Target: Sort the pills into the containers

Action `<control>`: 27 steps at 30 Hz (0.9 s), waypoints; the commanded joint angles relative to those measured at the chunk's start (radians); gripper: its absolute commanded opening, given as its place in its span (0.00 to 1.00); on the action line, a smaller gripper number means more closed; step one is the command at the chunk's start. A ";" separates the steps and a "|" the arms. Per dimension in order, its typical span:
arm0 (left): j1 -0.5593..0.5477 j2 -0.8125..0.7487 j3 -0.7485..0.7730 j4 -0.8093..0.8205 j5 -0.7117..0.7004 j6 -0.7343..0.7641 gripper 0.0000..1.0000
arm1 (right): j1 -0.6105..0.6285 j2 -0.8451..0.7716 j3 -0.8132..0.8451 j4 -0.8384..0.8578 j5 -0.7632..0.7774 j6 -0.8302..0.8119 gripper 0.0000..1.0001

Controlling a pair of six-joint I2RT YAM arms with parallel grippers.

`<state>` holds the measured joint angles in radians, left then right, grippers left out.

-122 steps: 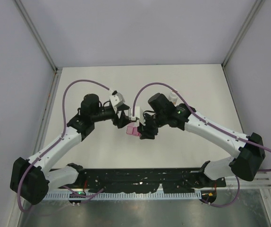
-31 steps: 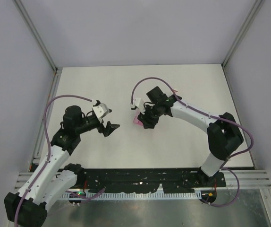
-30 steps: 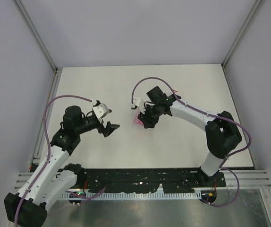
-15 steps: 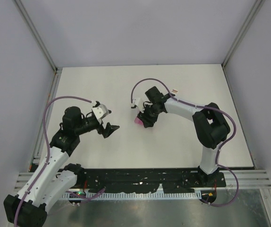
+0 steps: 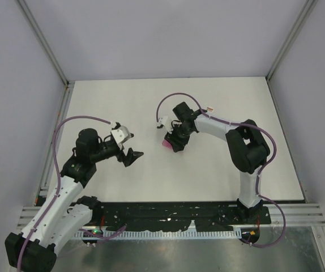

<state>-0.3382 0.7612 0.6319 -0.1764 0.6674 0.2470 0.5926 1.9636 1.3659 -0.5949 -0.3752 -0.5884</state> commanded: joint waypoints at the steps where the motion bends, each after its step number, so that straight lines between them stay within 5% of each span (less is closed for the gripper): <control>1: 0.005 -0.017 -0.005 0.026 0.021 0.001 0.87 | 0.001 0.014 0.044 -0.039 0.009 0.010 0.33; 14: 0.005 -0.016 -0.011 0.034 0.026 0.000 0.88 | -0.002 -0.008 0.027 -0.055 0.021 0.009 0.71; 27: 0.005 -0.007 0.000 0.043 0.020 -0.003 0.89 | -0.002 -0.190 0.018 -0.082 0.085 0.033 0.81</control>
<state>-0.3382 0.7570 0.6224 -0.1738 0.6743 0.2443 0.5926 1.9137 1.3720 -0.6689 -0.3355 -0.5732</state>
